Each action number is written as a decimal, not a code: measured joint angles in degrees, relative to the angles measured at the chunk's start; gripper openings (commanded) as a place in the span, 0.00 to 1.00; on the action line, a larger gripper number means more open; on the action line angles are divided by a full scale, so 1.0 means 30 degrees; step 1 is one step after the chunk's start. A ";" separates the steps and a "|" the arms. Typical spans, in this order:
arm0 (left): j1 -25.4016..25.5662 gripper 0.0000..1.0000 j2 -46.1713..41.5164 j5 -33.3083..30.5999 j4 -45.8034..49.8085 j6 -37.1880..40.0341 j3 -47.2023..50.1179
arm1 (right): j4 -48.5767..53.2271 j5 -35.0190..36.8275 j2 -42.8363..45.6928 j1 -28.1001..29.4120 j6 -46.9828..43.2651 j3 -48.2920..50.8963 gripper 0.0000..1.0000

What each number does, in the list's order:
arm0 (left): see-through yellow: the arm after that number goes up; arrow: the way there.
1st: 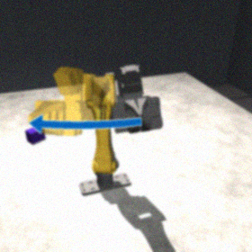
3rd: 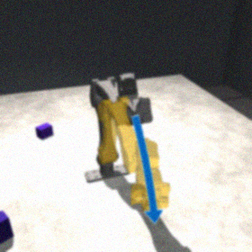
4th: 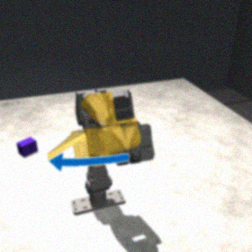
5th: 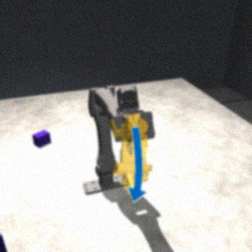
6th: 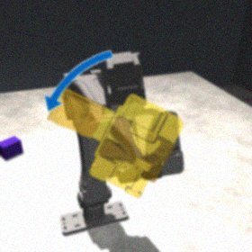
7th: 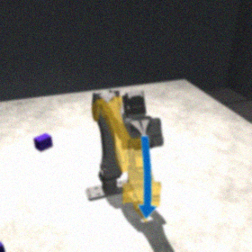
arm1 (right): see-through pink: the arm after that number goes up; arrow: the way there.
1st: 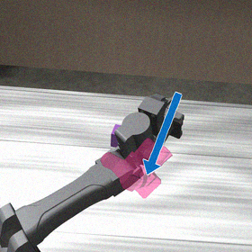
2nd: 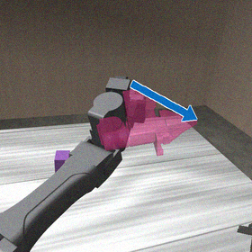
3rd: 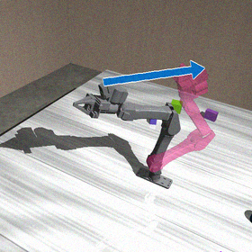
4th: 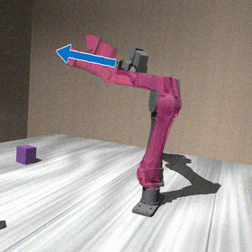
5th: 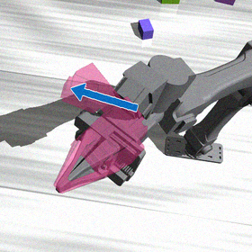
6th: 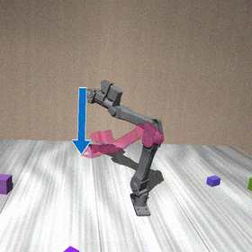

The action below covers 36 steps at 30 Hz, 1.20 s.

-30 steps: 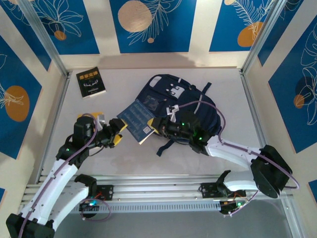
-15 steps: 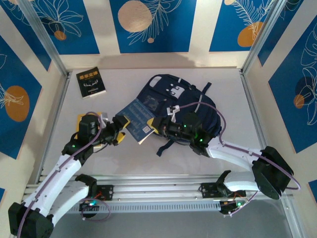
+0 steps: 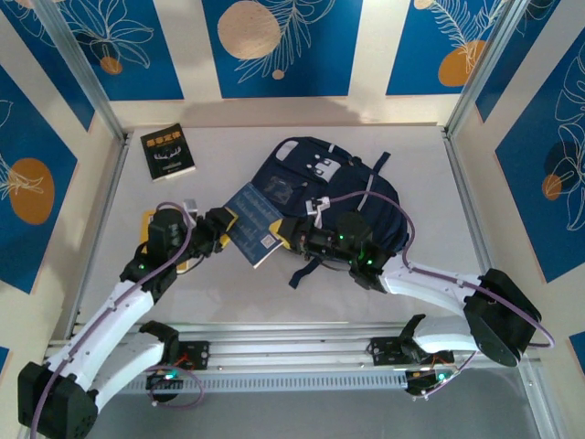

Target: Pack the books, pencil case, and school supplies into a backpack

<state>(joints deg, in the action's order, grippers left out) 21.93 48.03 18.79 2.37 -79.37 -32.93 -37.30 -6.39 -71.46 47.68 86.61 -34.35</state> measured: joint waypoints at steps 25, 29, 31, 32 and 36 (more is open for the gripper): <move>0.1632 0.00 -0.2091 -0.4889 -0.0714 -0.1290 0.0248 | 0.1443 0.1931 0.1472 0.1049 0.0641 0.0576 0.77; 0.2441 0.00 -0.1865 -0.5836 -0.1086 -0.1588 0.0393 | 0.1275 0.2237 0.1450 0.1253 0.0780 0.0525 0.71; 0.2907 0.00 -0.1581 -0.6171 -0.1246 -0.1778 0.0459 | 0.1173 0.2382 0.1239 0.1253 0.0721 0.0357 0.65; 0.3155 0.00 -0.1501 -0.6324 -0.1260 -0.1902 0.0474 | 0.1137 0.2470 0.1129 0.1253 0.0692 0.0270 0.62; 0.4080 0.00 -0.1428 -0.6921 -0.1450 -0.2186 0.0532 | 0.0860 0.2820 0.0991 0.1246 0.0401 0.0204 0.54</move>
<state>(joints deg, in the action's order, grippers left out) 34.17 43.75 -1.98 -1.98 -85.93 -31.33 -34.72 2.07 -68.49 51.42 87.81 -33.74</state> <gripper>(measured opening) 0.072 0.572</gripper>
